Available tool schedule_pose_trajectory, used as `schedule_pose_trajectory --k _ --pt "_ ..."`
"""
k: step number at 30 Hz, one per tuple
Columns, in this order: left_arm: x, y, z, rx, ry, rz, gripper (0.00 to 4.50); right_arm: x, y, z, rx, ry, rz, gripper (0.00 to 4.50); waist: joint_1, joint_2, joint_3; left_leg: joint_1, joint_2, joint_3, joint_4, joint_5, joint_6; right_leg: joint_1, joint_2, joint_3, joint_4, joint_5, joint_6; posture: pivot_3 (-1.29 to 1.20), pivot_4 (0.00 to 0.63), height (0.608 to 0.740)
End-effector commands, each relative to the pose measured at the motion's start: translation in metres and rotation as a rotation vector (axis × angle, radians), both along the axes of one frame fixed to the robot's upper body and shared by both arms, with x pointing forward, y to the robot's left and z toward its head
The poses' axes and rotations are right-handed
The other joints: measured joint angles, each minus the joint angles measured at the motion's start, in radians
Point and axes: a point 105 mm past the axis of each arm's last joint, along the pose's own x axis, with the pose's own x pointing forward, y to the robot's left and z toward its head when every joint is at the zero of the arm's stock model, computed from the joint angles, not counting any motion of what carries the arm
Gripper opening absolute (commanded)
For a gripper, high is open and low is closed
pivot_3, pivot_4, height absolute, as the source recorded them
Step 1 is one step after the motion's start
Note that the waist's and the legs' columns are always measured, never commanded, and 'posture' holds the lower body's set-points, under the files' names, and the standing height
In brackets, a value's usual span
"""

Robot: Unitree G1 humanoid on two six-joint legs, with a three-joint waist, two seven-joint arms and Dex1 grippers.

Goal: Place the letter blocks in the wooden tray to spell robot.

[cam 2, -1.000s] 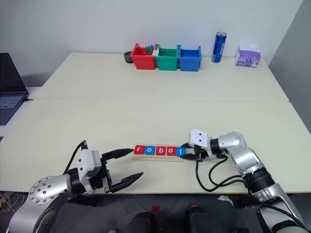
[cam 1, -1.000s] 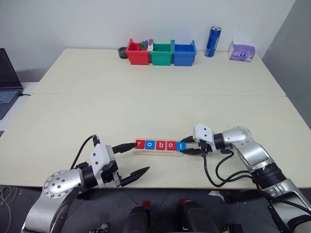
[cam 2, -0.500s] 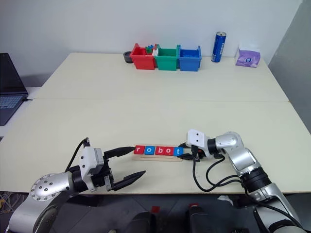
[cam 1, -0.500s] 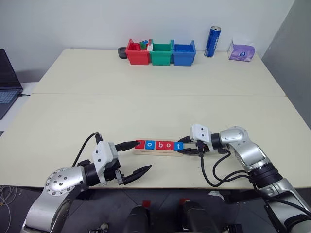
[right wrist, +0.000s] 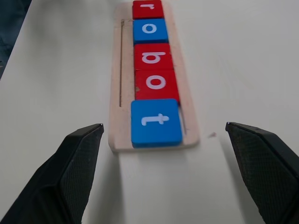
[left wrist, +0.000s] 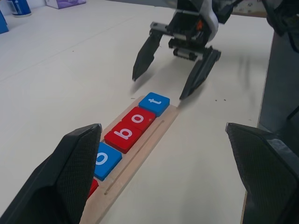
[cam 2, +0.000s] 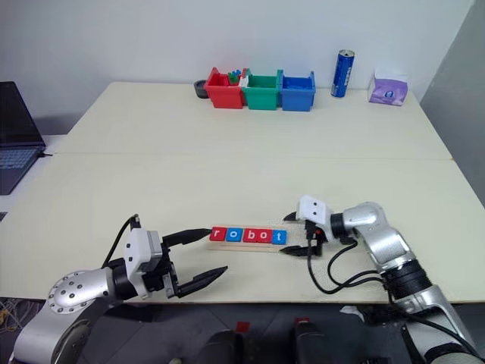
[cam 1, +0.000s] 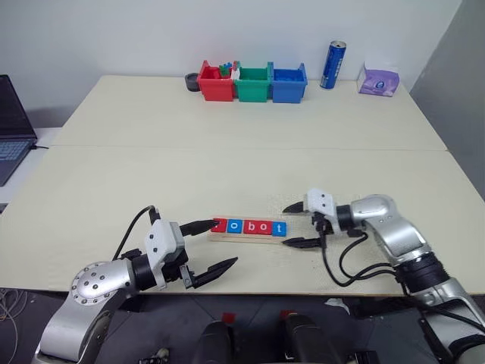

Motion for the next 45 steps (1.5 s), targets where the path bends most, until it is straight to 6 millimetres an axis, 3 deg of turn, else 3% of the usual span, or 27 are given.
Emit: schedule_pose_trajectory --k 1,12,13,32,45 --pt "-0.002 -0.004 0.010 -0.001 -0.040 -0.023 4.50 -0.006 -0.002 0.006 0.023 -0.011 0.019 4.08 -0.001 0.000 0.000 0.000 0.000 0.000 0.000 0.000 0.000 0.000 0.000 0.000 0.000 -0.001 0.001 0.00 0.150 0.740" --pt "-0.001 -0.006 0.013 0.001 -0.043 -0.032 4.50 -0.033 0.025 0.000 0.090 0.036 0.072 0.17 -0.002 0.000 0.000 0.000 0.000 0.000 0.000 0.000 0.000 0.000 0.001 0.000 0.000 -0.002 0.003 0.00 0.150 0.740" --pt "-0.001 -0.006 0.013 0.001 -0.043 -0.033 4.50 -0.034 0.026 0.000 0.092 0.037 0.072 0.06 -0.001 0.000 0.000 0.000 0.000 0.000 0.000 0.000 0.000 0.000 0.001 0.000 0.000 -0.002 0.004 0.00 0.150 0.740" --pt "-0.002 -0.003 0.011 0.007 -0.039 -0.029 4.50 -0.028 0.039 -0.015 0.037 -0.054 0.079 0.06 -0.001 0.000 0.000 0.000 0.000 0.000 0.000 0.000 0.000 0.000 0.000 0.000 0.000 -0.002 0.003 0.00 0.150 0.740" --pt "-0.002 0.000 0.008 0.006 -0.038 -0.032 4.50 -0.016 0.040 -0.015 0.026 -0.115 0.045 0.06 -0.001 0.000 0.000 0.000 0.000 0.000 0.000 0.000 0.000 0.000 0.000 0.000 0.000 -0.002 0.003 0.00 0.150 0.740"
